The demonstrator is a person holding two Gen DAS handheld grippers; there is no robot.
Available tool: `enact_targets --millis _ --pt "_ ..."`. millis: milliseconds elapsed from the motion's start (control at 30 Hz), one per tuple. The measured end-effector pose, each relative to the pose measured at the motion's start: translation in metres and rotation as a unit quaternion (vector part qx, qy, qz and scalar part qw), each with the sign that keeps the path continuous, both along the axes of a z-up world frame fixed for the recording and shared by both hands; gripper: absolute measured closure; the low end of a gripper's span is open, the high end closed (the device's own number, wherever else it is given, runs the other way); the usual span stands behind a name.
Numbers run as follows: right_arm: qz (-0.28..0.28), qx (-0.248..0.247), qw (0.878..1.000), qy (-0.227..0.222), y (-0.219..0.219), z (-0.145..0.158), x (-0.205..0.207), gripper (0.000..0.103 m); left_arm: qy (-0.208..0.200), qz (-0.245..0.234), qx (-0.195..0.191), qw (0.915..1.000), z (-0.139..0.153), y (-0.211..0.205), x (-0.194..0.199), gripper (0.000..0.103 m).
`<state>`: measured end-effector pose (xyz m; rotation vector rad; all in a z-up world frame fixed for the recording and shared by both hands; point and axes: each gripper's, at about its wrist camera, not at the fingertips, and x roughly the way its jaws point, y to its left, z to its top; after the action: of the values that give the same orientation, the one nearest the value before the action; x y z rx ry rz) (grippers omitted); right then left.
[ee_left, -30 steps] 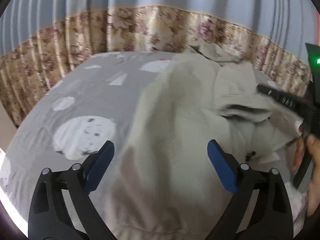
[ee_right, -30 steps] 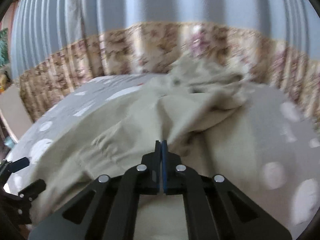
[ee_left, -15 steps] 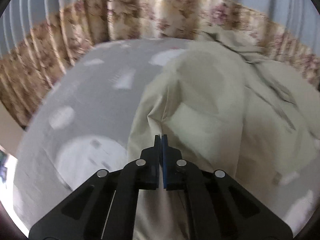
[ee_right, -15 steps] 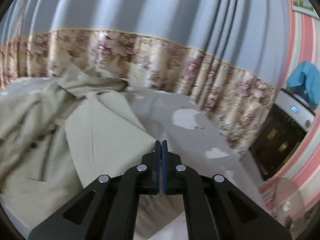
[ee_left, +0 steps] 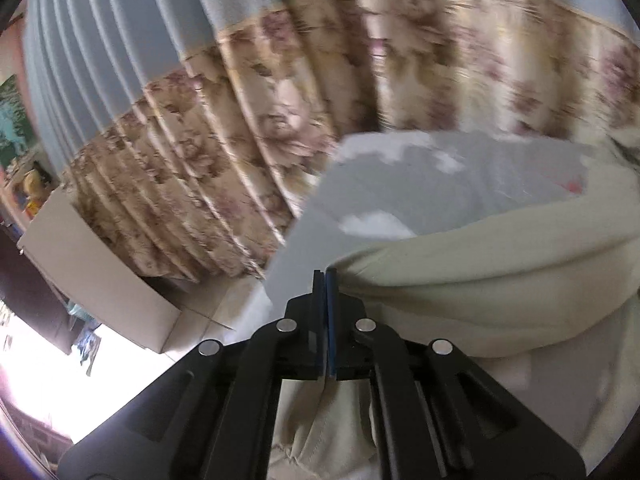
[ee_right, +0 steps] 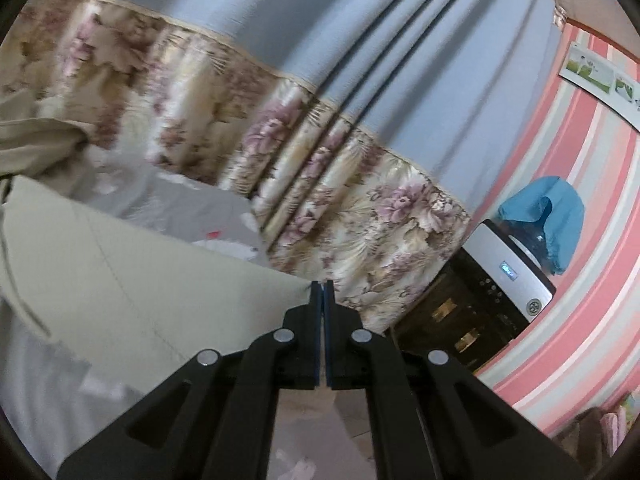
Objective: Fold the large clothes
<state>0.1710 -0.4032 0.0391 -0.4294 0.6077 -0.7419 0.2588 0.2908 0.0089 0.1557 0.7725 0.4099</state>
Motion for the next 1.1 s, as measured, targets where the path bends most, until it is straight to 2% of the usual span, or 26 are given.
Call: enact_targets --millis 167,267,300,333,367,400,433,467,567,633,700,733,767,867,1000,1067,1100 --pt "-0.024 -0.012 1.0 0.003 -0.015 -0.003 0.027 0.103 0.005 0.041 0.031 0.9987 -0.005 0.035 0.043 0.101" --pt "-0.048 -0.009 0.999 0.024 -0.032 -0.01 0.048 0.102 0.016 0.05 0.044 0.9976 -0.016 0.049 0.061 0.1" --pt "-0.052 0.002 0.998 0.039 -0.035 -0.014 0.055 0.101 0.02 0.049 0.039 0.9978 -0.019 0.051 0.065 0.097" --pt "-0.039 0.032 0.998 0.041 -0.037 -0.015 0.056 0.096 0.026 0.05 0.033 0.9979 -0.023 0.053 0.066 0.088" --pt "-0.026 0.062 0.997 0.038 -0.037 -0.014 0.053 0.07 0.027 0.057 0.032 0.9975 -0.024 0.054 0.064 0.08" --pt "0.001 0.103 0.994 0.025 -0.031 -0.01 0.045 0.052 0.024 0.064 0.028 0.9973 -0.024 0.054 0.058 0.051" --pt "0.014 0.114 0.993 0.014 -0.026 -0.007 0.039 0.031 0.011 0.057 0.019 0.9981 -0.02 0.051 0.048 0.022" --pt "0.03 0.123 0.992 -0.001 -0.016 -0.004 0.029 0.03 -0.002 0.049 0.015 0.9987 -0.018 0.047 0.038 0.013" --pt "0.08 0.168 0.982 -0.02 0.017 0.001 0.0 0.03 -0.01 0.024 0.004 0.9997 -0.013 0.027 0.009 0.011" --pt "0.116 0.225 0.967 -0.022 0.041 -0.003 -0.021 0.03 -0.008 -0.001 -0.016 0.9998 -0.011 0.01 -0.011 0.011" --pt "0.142 0.273 0.951 -0.022 0.064 -0.012 -0.039 0.031 -0.011 -0.017 -0.019 0.9996 -0.007 -0.013 -0.033 0.011" --pt "0.162 0.298 0.941 -0.015 0.081 -0.018 -0.049 0.035 -0.018 -0.035 -0.034 0.9987 -0.003 -0.028 -0.048 0.011" --pt "0.173 0.309 0.935 -0.009 0.091 -0.022 -0.055 0.043 -0.021 -0.055 -0.055 0.9967 -0.001 -0.041 -0.062 0.011" --pt "0.209 0.348 0.914 0.017 0.132 -0.037 -0.078 0.05 -0.025 -0.125 -0.118 0.9848 0.008 -0.086 -0.102 0.01" --pt "0.23 0.381 0.894 0.041 0.163 -0.052 -0.097 0.051 -0.032 -0.19 -0.133 0.9721 0.016 -0.136 -0.144 0.008" --pt "0.232 0.411 0.881 0.044 0.171 -0.056 -0.109 0.052 -0.027 -0.213 -0.148 0.9653 0.015 -0.155 -0.158 0.007" --pt "0.231 0.415 0.879 0.045 0.175 -0.057 -0.114 0.052 -0.021 -0.22 -0.152 0.9632 0.011 -0.164 -0.162 0.007"
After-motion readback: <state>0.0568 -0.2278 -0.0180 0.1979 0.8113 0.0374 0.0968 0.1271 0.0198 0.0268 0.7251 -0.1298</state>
